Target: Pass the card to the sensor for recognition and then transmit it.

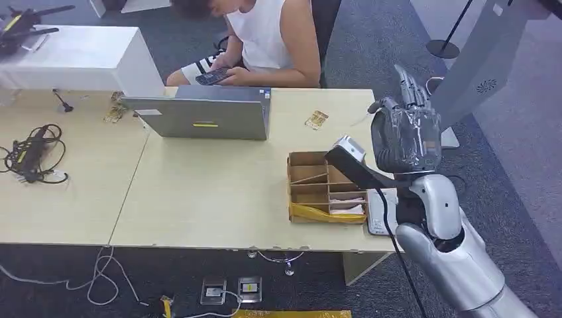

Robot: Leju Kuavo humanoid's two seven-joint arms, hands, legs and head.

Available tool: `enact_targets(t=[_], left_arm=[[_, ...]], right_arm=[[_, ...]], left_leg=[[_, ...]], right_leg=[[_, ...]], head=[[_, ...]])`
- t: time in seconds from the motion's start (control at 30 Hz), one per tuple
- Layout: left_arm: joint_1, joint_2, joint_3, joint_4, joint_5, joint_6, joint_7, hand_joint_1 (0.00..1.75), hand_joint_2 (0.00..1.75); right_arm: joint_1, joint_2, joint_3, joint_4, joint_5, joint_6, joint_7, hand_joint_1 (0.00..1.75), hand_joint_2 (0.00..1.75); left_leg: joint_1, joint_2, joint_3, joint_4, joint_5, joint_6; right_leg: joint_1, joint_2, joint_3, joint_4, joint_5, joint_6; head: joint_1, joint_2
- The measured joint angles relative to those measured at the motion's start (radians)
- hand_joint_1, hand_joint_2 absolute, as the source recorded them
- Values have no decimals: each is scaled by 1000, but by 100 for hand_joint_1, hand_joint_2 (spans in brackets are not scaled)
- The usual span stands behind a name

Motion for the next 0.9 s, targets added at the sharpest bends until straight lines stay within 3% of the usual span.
enact_targets(t=[0.1,0.3,0.4,0.9], left_arm=[[-3,-1,-3,0,-13,0,9,0,0],[-27,-5,-26,-1,-61,0,45,0,0],[-46,-10,-42,-3,-91,0,69,0,0],[-90,-31,-83,-45,-204,0,156,0,0]], right_arm=[[-11,0,0,-8,6,13,1,175,175],[-72,2,15,-16,33,111,9,175,175],[-122,28,55,27,51,151,0,175,175],[-355,279,195,568,76,178,-36,175,175]], left_leg=[[0,0,0,0,0,0],[0,0,0,0,0,0],[0,0,-1,0,0,0],[1,-1,-1,0,1,0]], right_leg=[[0,0,0,0,0,0],[0,0,1,0,0,0],[0,0,0,1,0,0],[1,-1,0,1,1,-1]], head=[[0,0],[0,0],[0,0],[0,0]])
